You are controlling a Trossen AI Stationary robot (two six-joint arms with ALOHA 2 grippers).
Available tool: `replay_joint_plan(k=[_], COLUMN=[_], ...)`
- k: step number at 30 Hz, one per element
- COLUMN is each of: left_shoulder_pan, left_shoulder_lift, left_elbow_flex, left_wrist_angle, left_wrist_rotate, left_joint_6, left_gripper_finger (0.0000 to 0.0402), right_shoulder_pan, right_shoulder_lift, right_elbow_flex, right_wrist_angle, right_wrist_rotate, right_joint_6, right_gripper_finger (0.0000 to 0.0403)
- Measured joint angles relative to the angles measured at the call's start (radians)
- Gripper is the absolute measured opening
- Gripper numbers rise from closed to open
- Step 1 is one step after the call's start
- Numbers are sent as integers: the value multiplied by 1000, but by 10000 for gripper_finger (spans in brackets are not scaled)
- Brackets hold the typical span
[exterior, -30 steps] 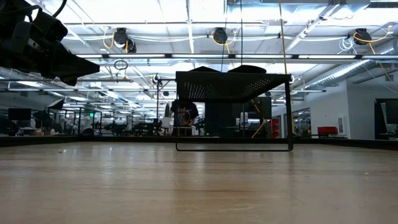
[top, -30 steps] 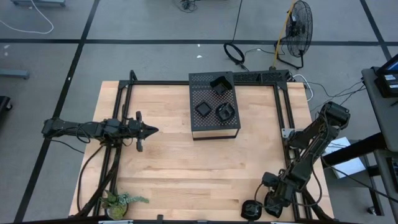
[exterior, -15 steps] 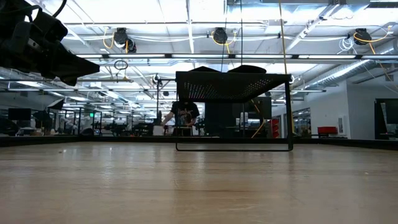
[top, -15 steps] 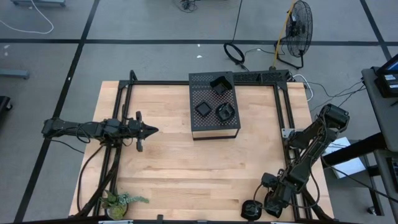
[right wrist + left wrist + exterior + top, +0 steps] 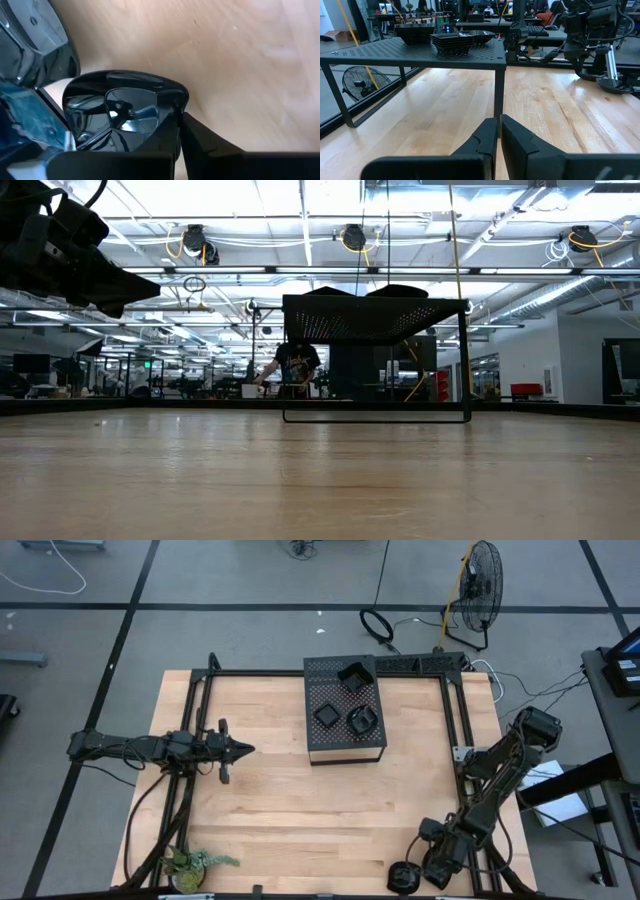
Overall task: Pick & Place Mini shaped plates
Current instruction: Stack the leaf shaped plate on top of the leaf shaped plate on the shelf
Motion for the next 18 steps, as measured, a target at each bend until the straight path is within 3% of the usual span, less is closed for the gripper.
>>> replay_joint_plan(k=[4, 18], left_shoulder_pan=[0, 0], left_shoulder_lift=[0, 0], left_elbow_flex=[0, 0], left_wrist_angle=[0, 0], left_wrist_rotate=[0, 0], left_joint_6=[0, 0], left_gripper_finger=[26, 26], right_shoulder_pan=[-29, -159], right_shoulder_lift=[0, -59], right_elbow_flex=[0, 0], right_wrist_angle=[-6, -209], right_wrist_rotate=[10, 293], right_joint_6=[12, 48], right_gripper_finger=[4, 1])
